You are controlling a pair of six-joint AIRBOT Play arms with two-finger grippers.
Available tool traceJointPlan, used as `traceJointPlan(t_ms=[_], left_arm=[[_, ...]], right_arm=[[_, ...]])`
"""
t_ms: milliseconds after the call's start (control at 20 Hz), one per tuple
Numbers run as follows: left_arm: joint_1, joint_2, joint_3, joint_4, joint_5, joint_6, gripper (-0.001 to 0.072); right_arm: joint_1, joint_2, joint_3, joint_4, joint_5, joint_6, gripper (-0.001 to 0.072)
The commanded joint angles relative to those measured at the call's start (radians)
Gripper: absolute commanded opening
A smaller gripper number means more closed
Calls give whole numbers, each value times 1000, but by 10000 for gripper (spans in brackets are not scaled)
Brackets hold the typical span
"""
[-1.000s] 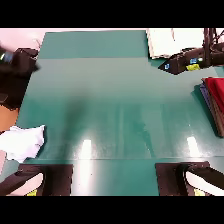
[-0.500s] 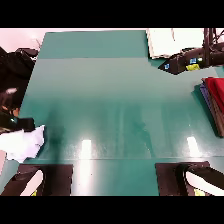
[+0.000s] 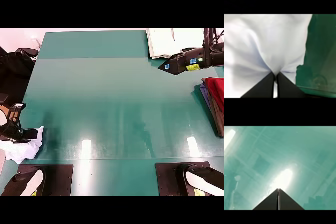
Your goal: Fold the shirts.
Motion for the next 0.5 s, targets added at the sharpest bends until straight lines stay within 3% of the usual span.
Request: traceJointPlan(t_ms=[0, 150, 300, 450], left_arm=[[1, 1, 114, -38, -13, -7, 23], [1, 1, 378, -195, -8, -2, 23], [-3, 1, 616, -476, 51, 45, 22], [-135, 0, 758, -581, 122, 65, 22]], right_arm=[[0, 1, 1, 3, -18, 0, 17], [0, 26, 14, 9, -75, 1, 17], [0, 32, 101, 5, -87, 12, 16], [0, 32, 201, 4, -102, 16, 16]])
